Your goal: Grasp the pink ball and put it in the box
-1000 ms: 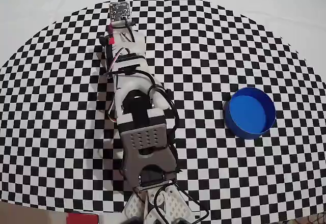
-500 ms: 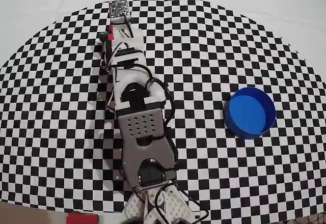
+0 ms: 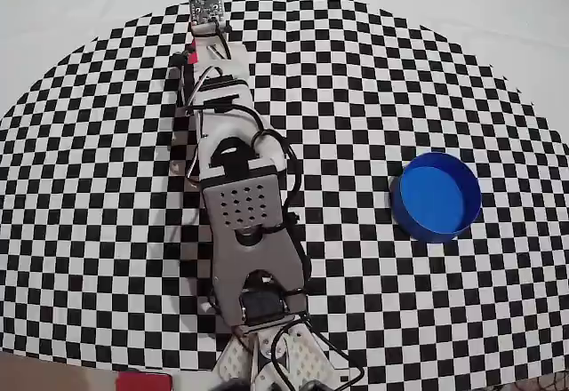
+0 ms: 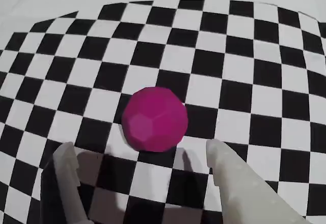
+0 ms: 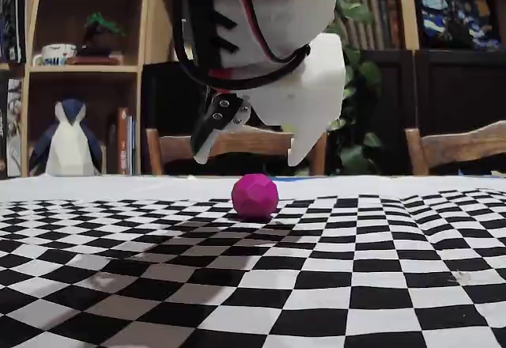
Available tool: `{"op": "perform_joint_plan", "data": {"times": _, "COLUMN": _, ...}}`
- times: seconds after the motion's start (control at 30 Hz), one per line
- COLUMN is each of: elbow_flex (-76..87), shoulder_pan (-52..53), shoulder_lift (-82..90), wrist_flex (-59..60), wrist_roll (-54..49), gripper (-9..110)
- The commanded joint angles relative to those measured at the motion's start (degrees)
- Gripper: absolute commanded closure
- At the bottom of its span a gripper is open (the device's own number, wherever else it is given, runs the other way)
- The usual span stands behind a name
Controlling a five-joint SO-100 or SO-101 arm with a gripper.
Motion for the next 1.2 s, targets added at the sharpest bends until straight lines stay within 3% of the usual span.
{"op": "perform_joint_plan", "data": {"times": 0.0, "elbow_flex": -3.8, "shoulder_pan": 0.6, "shoulder_lift": -0.1, "wrist_flex": 0.4, "wrist_roll": -0.4, "gripper": 72}}
{"op": "perform_joint_plan", "data": {"times": 1.17, "elbow_flex": -15.5, "shoulder_pan": 1.2, "shoulder_lift": -9.9, "wrist_flex": 2.5, "wrist_roll": -0.4, "gripper": 72}}
